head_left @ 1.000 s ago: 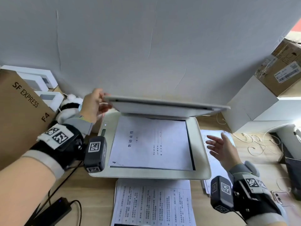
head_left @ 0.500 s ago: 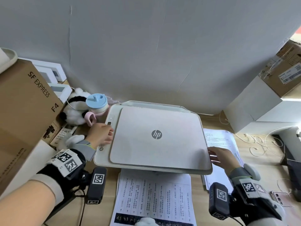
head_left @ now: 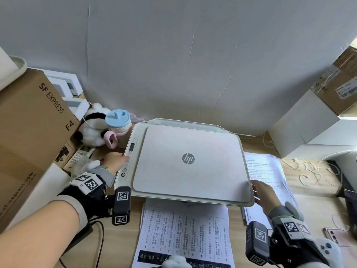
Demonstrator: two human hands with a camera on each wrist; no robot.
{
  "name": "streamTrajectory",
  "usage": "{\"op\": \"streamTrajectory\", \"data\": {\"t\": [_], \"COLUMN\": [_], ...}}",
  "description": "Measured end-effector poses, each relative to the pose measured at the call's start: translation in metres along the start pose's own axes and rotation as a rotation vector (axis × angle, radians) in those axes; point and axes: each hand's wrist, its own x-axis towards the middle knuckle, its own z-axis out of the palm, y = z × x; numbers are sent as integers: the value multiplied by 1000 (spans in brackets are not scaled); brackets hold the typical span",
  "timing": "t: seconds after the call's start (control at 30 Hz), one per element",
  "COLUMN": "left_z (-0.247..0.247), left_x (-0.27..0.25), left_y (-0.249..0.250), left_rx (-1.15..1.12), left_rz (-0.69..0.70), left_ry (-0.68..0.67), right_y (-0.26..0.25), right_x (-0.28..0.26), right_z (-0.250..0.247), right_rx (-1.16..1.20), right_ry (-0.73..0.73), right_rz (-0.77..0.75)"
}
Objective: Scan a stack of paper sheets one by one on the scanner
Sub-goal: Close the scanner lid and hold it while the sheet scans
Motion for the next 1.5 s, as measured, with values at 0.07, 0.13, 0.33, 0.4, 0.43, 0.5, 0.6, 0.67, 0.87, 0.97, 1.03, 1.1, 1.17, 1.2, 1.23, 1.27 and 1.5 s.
{"op": "streamTrajectory", "data": {"t": [0.07, 0.13, 0.33, 0.4, 0.43, 0.5, 0.6, 0.67, 0.87, 0.97, 1.03, 1.1, 1.17, 1.2, 1.23, 1.27, 1.5], "left_z": [2, 3, 3, 3, 4, 5, 9, 9, 8, 12, 14, 15, 14, 14, 13, 13, 14], "left_x": [-1, -1, 5, -1, -1, 3, 29, 23, -9, -13, -14, -15, -14, -14, -14, -14, -14], "left_y": [1, 0, -6, -2, -3, -13, -43, -46, -33, -31, -31, -31, -30, -29, -29, -28, -26], "left_rx": [-22, -38, -104, -155, -157, -132, -115, -108, -144, -71, -16, 26, 68, 80, 81, 81, 110], "left_rz": [-9, -19, -43, -60, -69, -80, -73, -53, 17, 91, 134, 150, 147, 141, 135, 131, 127], "left_ry": [-1, 1, 26, 43, 53, 73, 116, 140, 183, 210, 245, 278, 280, 275, 265, 256, 267], "right_y": [3, 3, 3, 4, 6, 8, 11, 13, 21, 25, 27, 31, 33, 34, 34, 35, 39], "right_x": [3, 4, 8, 9, 10, 10, 11, 9, 1, 2, 4, 7, 8, 9, 10, 10, 14], "right_z": [0, 0, 0, 1, 1, 2, 4, 5, 6, 7, 9, 11, 12, 12, 13, 13, 13], "right_rx": [-3, 1, 8, -1, -3, 5, 32, 37, 55, 61, 37, 16, 4, 10, 22, 31, 27], "right_ry": [10, 6, 6, 9, 13, 16, 38, 58, 68, 84, 106, 126, 136, 137, 137, 138, 151], "right_rz": [0, 5, 11, 6, 4, -3, -14, -20, -28, -36, -56, -68, -76, -81, -88, -92, -77]}}
